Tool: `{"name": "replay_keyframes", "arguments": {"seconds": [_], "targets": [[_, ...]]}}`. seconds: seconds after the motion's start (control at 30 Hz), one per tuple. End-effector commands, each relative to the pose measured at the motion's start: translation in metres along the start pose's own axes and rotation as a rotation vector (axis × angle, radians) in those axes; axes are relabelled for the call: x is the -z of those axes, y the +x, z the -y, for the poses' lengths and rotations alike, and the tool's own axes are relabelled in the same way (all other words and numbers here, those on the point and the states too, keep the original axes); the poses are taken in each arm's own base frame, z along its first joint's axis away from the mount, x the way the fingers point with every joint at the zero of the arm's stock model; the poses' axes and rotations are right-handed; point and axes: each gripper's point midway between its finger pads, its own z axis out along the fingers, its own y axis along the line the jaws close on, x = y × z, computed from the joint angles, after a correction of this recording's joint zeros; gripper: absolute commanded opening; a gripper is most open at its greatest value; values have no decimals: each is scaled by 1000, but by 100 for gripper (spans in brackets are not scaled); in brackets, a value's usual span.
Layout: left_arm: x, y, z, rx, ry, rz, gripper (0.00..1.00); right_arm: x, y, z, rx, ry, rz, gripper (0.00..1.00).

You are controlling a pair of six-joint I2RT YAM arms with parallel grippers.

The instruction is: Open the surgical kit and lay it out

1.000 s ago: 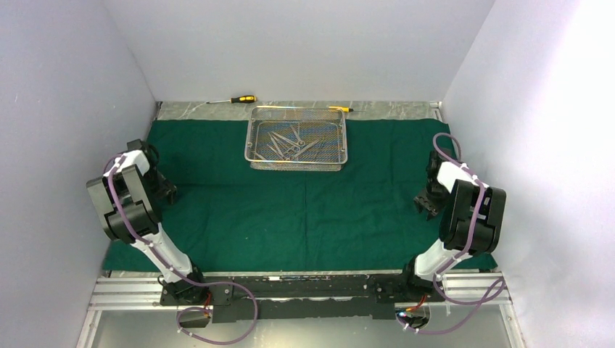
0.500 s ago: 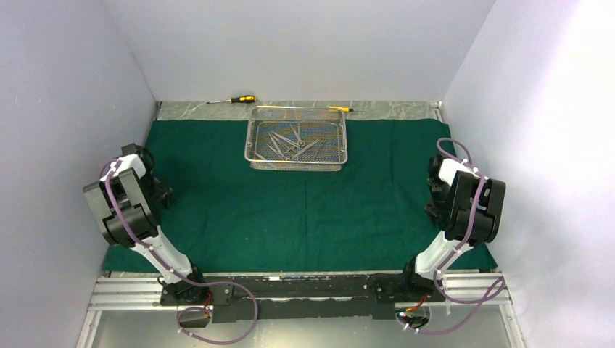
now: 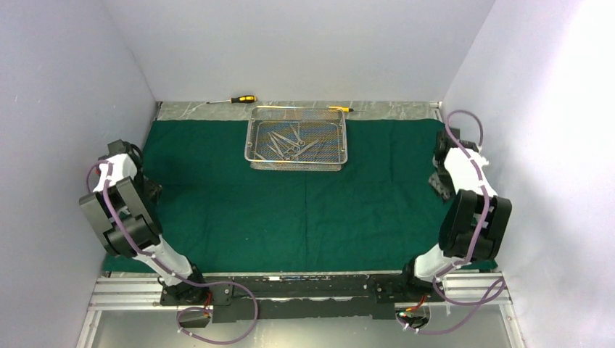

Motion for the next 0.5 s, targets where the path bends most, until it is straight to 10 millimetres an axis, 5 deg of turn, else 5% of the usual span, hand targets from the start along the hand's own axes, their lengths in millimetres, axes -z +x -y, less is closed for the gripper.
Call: {"name": "replay_keyframes", "arguments": {"seconds": [0.0,0.17,0.47], "targets": [[54,-39,34,-5,226,128,78,61,-59,-57,-9,-344,167,45],[91,-50,107,-167,548,154,80,97,-83,-144,219,-753,257,55],[101,-84,217,-348,691,230,80,81,-141,-234,296,-794,366,59]]}}
